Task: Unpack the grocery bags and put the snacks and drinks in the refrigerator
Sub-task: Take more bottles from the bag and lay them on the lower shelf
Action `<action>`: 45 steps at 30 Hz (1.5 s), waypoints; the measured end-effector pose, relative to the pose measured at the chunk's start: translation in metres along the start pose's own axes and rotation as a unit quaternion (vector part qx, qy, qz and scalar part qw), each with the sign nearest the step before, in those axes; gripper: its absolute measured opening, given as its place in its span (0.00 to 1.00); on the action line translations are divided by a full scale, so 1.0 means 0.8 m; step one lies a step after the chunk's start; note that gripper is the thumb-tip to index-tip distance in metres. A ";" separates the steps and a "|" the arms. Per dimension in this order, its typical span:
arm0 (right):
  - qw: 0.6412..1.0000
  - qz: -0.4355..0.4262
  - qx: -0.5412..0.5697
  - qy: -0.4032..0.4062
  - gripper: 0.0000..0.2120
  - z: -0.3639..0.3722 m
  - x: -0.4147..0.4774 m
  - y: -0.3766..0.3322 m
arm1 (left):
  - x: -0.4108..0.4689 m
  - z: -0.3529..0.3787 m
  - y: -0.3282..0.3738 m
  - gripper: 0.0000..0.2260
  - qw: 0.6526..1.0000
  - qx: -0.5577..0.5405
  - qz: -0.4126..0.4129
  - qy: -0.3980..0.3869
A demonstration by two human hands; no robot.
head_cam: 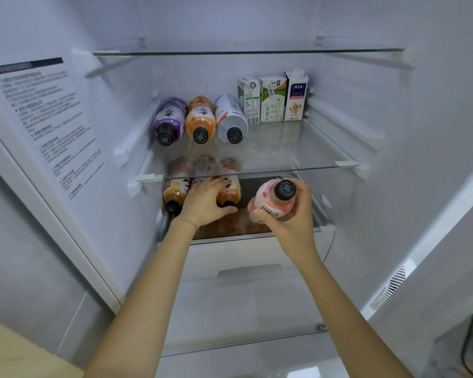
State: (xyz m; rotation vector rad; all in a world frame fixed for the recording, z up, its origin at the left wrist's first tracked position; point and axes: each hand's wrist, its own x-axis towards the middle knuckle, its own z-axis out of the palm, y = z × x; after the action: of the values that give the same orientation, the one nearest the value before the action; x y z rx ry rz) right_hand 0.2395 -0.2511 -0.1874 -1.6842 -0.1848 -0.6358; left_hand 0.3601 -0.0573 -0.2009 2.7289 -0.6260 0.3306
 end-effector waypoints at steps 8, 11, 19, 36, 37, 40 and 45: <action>1.000 -0.002 -0.004 -0.007 0.36 0.007 0.006 -0.002 | 0.021 0.010 -0.005 0.34 0.999 0.031 -0.021 -0.023; 1.000 -0.012 -0.010 -0.013 0.35 0.010 0.003 -0.001 | 0.022 0.009 -0.002 0.34 0.999 0.035 -0.026 -0.028; 1.000 -0.010 -0.001 -0.009 0.37 0.013 -0.003 0.014 | -0.033 -0.009 0.040 0.30 0.993 0.046 -0.029 0.101; 0.985 0.036 -0.162 -0.035 0.37 0.046 0.021 0.092 | -0.147 -0.042 0.078 0.30 0.980 0.093 -0.035 0.170; 0.982 0.036 -0.181 -0.048 0.37 0.047 0.023 0.095 | -0.149 -0.043 0.078 0.30 0.981 0.095 -0.038 0.167; 0.965 0.045 -0.240 -0.099 0.39 0.044 0.023 0.093 | -0.152 -0.045 0.078 0.30 0.982 0.093 -0.043 0.160; 0.951 0.052 -0.264 -0.151 0.44 0.034 0.008 0.081 | -0.151 -0.044 0.075 0.30 0.983 0.089 -0.046 0.157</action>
State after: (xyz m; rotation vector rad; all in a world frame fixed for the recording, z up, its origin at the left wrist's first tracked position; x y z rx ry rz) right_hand 0.2826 -0.2410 -0.2423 -2.2938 -0.1476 -0.3575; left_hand 0.2210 -0.0499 -0.1880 2.7742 -0.3994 0.8087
